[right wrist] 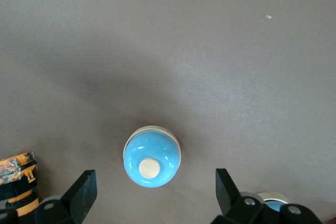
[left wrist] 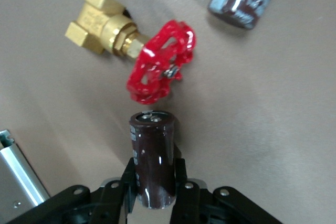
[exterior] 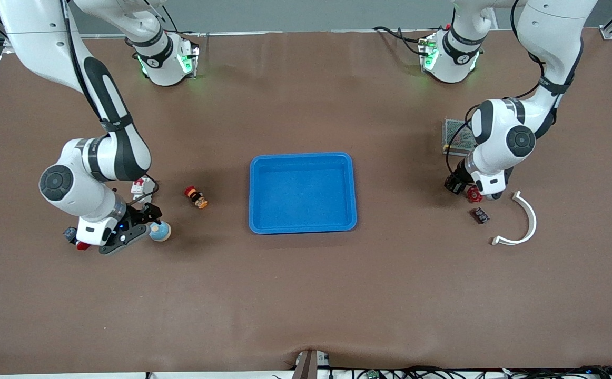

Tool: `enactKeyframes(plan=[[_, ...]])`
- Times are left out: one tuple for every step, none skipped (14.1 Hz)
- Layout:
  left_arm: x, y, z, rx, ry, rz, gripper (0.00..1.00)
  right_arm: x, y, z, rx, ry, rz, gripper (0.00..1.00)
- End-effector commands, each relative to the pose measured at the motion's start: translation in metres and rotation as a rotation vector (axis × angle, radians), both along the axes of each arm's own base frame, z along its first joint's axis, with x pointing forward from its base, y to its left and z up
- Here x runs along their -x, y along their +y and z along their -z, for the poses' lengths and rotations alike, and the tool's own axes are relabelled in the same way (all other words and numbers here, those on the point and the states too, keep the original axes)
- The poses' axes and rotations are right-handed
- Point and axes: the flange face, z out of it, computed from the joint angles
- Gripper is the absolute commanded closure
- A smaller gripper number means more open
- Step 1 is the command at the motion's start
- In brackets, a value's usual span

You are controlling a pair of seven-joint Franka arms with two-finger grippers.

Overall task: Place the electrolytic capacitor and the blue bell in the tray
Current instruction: 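Carry the brown capacitor with the left gripper into the blue tray and release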

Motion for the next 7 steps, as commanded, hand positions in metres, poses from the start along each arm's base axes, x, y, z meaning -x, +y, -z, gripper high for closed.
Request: enactKeyframes(plan=[[-0.014,-0.007,-0.025,-0.001,0.011,0.018,1.00,0.004,0.006,0.007,-0.014,0.004,-0.017,0.00],[-0.018,-0.011,-0.036,-0.001,0.014,0.029,1.00,0.004,0.007,0.010,-0.013,0.007,-0.020,0.00],[-0.020,-0.016,-0.045,-0.001,0.018,0.041,1.00,0.004,0.009,0.012,-0.012,0.010,-0.025,0.00],[-0.021,-0.029,-0.052,0.002,0.025,0.067,1.00,0.006,0.015,0.021,-0.010,0.022,-0.034,0.00],[-0.023,-0.038,-0.057,0.004,0.030,0.080,1.00,0.005,0.016,0.024,-0.008,0.010,-0.035,0.00],[-0.025,-0.045,-0.064,0.002,0.027,0.070,1.00,0.003,0.016,0.028,-0.007,-0.002,-0.035,0.00],[-0.026,-0.061,-0.069,0.000,0.030,0.065,1.00,0.003,0.014,0.032,-0.004,-0.001,-0.033,0.00]])
